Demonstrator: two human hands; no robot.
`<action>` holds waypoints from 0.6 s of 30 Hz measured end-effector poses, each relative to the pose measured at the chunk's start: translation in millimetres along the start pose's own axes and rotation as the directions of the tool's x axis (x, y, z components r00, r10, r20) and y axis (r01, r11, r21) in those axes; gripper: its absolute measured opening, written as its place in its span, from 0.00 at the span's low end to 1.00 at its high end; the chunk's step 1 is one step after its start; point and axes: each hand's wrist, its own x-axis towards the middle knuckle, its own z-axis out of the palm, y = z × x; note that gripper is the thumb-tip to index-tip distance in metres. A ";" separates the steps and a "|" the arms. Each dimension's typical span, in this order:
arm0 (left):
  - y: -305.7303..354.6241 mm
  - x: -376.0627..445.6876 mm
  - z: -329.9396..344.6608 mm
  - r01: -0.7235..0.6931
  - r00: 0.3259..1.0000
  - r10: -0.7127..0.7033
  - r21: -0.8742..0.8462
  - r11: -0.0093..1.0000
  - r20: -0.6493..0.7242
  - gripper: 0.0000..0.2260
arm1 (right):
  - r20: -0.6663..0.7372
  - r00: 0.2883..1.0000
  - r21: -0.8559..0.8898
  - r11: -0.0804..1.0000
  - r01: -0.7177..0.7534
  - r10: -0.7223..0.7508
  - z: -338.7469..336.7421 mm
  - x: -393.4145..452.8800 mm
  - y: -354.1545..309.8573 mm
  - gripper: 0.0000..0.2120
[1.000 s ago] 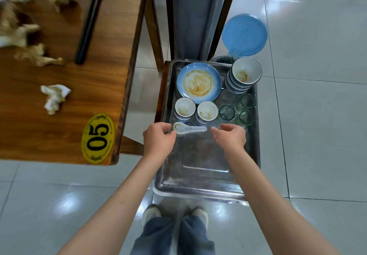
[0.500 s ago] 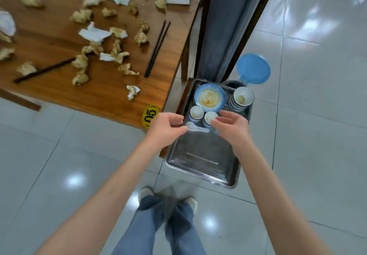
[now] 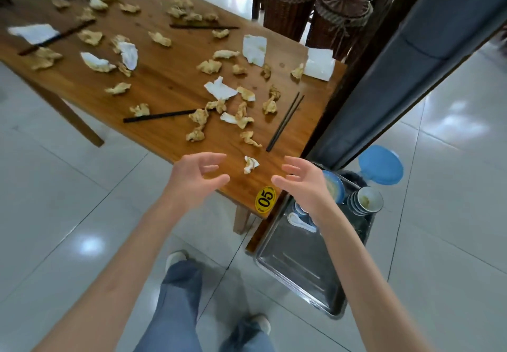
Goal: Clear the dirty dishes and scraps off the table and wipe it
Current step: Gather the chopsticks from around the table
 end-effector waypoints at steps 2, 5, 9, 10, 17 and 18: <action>-7.0 16.2 -21.9 0.027 1.000 -0.027 0.006 1.000 0.005 0.21 | -0.022 1.000 -0.002 1.000 -0.011 0.011 19.1 14.4 -16.0 0.29; -15.5 46.4 -56.1 0.037 0.998 -0.037 0.002 0.999 0.043 0.21 | -0.064 0.996 0.016 0.998 -0.053 0.054 47.2 34.4 -36.5 0.28; -26.5 88.1 -91.9 0.011 0.995 -0.014 0.025 1.000 0.103 0.19 | -0.120 0.988 0.038 0.995 -0.094 0.098 78.7 58.8 -58.5 0.28; -28.7 99.6 -97.6 -0.002 0.993 -0.002 0.037 0.999 0.122 0.18 | -0.140 0.984 0.050 0.993 -0.104 0.110 84.8 65.1 -62.9 0.27; -34.0 178.6 -94.1 -0.072 0.965 0.060 0.037 0.997 0.256 0.17 | -0.228 0.953 0.069 0.979 -0.189 0.200 103.8 105.0 -69.7 0.25; -32.8 189.3 -88.5 -0.080 0.960 0.066 0.043 0.996 0.273 0.17 | -0.241 0.947 0.077 0.977 -0.200 0.213 102.3 111.8 -68.0 0.24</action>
